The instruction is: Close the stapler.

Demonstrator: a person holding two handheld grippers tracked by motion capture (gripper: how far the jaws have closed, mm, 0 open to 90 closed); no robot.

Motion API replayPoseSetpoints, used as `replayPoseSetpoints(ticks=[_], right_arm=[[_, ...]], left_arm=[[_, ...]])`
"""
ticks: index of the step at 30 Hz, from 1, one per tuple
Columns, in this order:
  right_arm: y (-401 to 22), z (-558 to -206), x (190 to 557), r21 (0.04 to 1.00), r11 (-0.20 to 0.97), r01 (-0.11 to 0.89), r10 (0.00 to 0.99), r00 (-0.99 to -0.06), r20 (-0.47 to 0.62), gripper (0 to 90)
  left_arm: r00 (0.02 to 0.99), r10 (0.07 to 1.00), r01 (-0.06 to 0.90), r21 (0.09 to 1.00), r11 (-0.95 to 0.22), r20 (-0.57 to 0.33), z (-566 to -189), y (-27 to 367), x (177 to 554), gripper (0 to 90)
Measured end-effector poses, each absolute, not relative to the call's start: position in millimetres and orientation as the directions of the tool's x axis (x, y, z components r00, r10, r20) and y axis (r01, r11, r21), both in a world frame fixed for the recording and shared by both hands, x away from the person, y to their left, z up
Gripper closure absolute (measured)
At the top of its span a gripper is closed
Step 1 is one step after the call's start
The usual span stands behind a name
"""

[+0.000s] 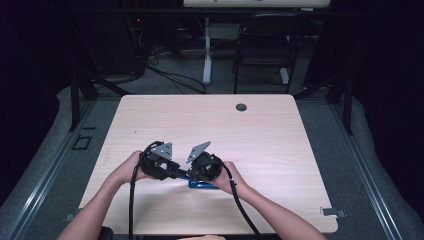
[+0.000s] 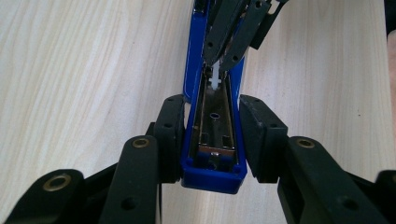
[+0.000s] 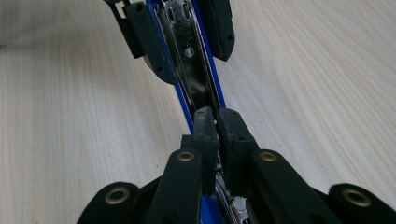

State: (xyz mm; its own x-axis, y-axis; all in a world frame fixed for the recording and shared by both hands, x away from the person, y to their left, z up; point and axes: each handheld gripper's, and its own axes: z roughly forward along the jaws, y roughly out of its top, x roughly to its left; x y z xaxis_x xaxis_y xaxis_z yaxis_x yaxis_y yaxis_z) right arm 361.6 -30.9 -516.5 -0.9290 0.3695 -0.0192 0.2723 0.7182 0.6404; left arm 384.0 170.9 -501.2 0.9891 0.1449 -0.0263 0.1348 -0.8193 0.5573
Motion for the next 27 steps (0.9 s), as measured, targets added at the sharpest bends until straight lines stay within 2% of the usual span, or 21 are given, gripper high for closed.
replayPoseSetpoints(ticks=[5, 16, 24, 27], right_arm=[[-30, -518, 362, 0.645, 0.717, 0.265, 0.367, -0.930, -0.025, 90.0], [-29, -519, 362, 0.645, 0.715, 0.269, 0.367, -0.930, -0.018, 89.9], [-34, -516, 363, 0.655, 0.705, 0.272, 0.371, -0.928, -0.013, 90.0], [-35, -515, 363, 0.647, 0.711, 0.275, 0.372, -0.928, -0.014, 90.0]], left_arm=[[0.987, 0.159, 0.140, 0.569, -0.811, -0.017, -502, 171, 383, 61.7], [0.986, 0.165, 0.149, 0.576, -0.804, -0.026, -500, 177, 382, 60.1], [0.986, 0.168, 0.146, 0.581, -0.801, -0.016, -505, 170, 380, 65.8], [0.987, 0.162, 0.144, 0.578, -0.803, -0.021, -506, 166, 380, 65.5]])
